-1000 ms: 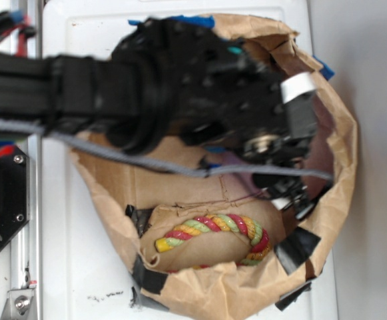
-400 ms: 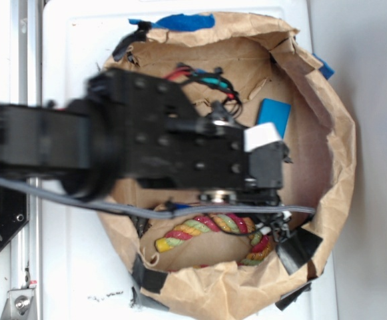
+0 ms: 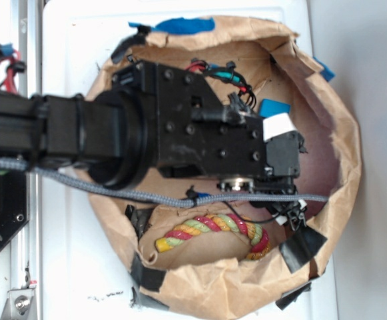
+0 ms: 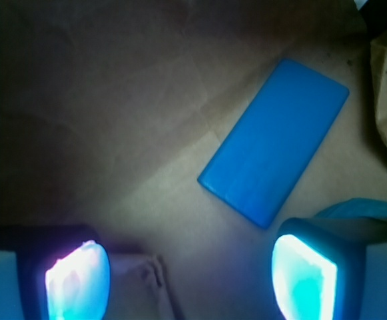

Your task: Grab the blue block.

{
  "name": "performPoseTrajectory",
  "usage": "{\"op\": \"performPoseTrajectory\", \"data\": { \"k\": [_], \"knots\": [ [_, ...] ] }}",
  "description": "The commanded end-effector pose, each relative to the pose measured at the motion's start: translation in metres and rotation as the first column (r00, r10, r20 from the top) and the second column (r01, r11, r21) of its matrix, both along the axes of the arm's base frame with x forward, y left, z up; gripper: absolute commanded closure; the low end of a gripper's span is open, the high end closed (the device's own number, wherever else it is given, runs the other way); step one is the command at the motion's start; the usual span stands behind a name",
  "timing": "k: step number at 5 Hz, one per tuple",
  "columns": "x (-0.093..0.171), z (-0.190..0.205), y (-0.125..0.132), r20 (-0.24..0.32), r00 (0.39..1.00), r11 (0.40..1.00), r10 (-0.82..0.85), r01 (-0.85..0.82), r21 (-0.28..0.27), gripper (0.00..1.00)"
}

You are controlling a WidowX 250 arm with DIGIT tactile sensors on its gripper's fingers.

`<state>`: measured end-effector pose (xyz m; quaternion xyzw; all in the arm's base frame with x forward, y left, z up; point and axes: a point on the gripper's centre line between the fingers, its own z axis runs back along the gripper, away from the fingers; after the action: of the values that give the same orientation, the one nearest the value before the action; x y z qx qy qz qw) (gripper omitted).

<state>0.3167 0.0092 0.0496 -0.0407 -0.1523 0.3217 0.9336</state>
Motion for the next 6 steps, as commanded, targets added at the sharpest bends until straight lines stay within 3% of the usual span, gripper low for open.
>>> {"op": "performPoseTrajectory", "data": {
  "k": [1,2,6],
  "knots": [
    [-0.006,0.007,0.020,0.033,0.997,0.997,0.073,-0.075,0.035,0.00],
    [-0.021,0.011,0.018,0.033,0.979,0.980,0.200,-0.200,-0.014,0.00],
    [-0.022,0.008,0.034,0.047,0.958,0.959,0.282,-0.280,-0.030,0.00]
  ]
}}
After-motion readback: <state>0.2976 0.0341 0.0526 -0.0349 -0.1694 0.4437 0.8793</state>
